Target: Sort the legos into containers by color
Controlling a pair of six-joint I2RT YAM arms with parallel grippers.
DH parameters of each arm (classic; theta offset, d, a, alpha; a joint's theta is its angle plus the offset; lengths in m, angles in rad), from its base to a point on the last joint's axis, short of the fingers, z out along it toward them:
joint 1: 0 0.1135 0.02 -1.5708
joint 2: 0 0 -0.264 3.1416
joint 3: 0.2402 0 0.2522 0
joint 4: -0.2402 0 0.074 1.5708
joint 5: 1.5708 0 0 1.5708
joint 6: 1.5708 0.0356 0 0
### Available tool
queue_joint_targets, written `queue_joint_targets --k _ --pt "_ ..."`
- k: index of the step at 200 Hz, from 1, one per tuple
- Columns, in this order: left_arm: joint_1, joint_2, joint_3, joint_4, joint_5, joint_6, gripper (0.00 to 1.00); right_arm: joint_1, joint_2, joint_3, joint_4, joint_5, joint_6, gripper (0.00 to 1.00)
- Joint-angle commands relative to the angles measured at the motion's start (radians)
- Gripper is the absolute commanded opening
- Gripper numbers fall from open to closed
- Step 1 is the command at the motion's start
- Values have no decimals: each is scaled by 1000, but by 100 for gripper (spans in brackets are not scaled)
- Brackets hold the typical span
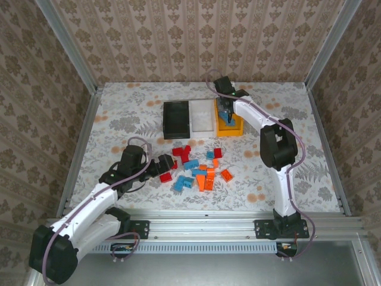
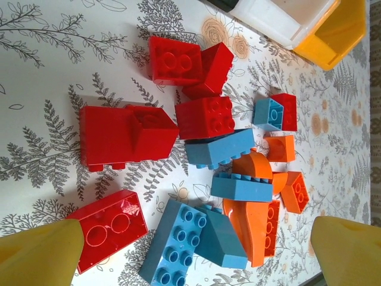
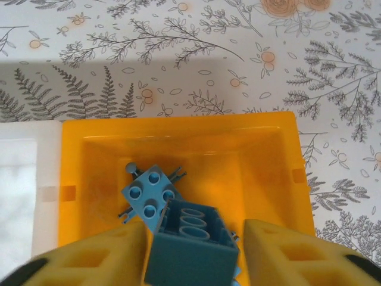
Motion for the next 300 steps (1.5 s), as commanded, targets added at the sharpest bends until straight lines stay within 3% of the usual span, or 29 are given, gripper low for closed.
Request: queue_joint_targets --k 1,40,58,104,135,156,204,255,300 --pt "-4 6 41 -39 -9 31 100 4 -48 19 -39 -13 -30 52" --pt "-4 -16 52 -57 -19 33 100 29 -217 -51 -26 18 -13 53" --pt "-2 -36 50 -85 -46 33 100 89 -353 -188 27 32 15 52" --pt "33 -138 4 -182 -112 16 100 423 -648 -652 144 119 235 51" --pt "104 -206 -59 -208 -98 6 100 673 -631 -783 148 103 430 58" --pt "135 -221 -95 -186 -52 -5 100 765 -558 -759 146 75 421 61" --pt "136 -212 -112 -169 -8 -7 100 804 -432 -693 83 11 370 63" --pt "137 -221 -131 -151 5 -26 100 809 -415 -728 83 -41 527 56" --pt "136 -218 -141 -124 15 -32 100 820 -404 -763 127 -74 586 56"
